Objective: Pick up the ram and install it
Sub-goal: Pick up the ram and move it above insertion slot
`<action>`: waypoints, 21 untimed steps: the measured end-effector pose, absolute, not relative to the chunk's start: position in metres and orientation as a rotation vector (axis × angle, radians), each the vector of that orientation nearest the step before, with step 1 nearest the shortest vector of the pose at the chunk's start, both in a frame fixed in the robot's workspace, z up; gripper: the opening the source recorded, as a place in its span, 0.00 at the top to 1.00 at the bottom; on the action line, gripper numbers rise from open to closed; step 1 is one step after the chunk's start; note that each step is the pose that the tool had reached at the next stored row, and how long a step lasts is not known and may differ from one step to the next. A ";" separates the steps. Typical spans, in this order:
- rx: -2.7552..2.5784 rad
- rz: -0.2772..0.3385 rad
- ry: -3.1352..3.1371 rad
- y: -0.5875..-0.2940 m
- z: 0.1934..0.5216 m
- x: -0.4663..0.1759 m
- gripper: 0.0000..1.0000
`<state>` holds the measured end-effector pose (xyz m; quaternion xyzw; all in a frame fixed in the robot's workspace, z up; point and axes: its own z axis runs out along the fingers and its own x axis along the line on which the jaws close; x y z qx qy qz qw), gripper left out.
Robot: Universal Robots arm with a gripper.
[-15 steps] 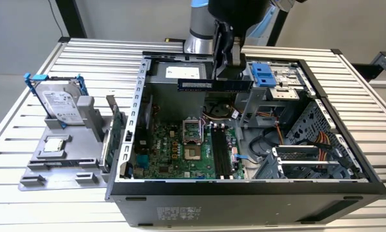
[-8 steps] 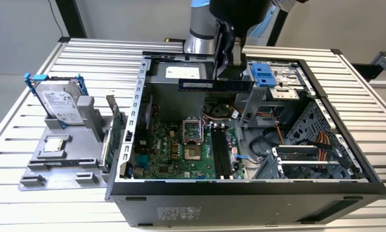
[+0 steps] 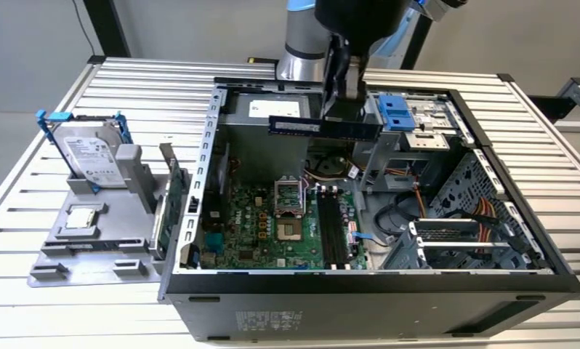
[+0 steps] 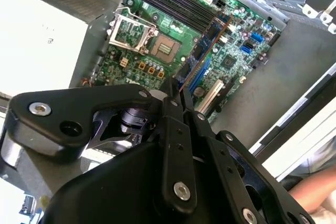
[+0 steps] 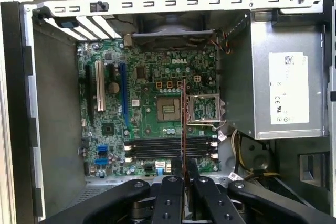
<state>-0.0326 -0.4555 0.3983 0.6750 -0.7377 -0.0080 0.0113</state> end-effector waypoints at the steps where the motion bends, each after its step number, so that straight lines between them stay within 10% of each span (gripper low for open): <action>1: 2.096 -0.025 -2.309 -0.456 0.398 -0.032 1.00; 21: 1.921 -0.028 -2.458 -0.455 0.398 -0.029 1.00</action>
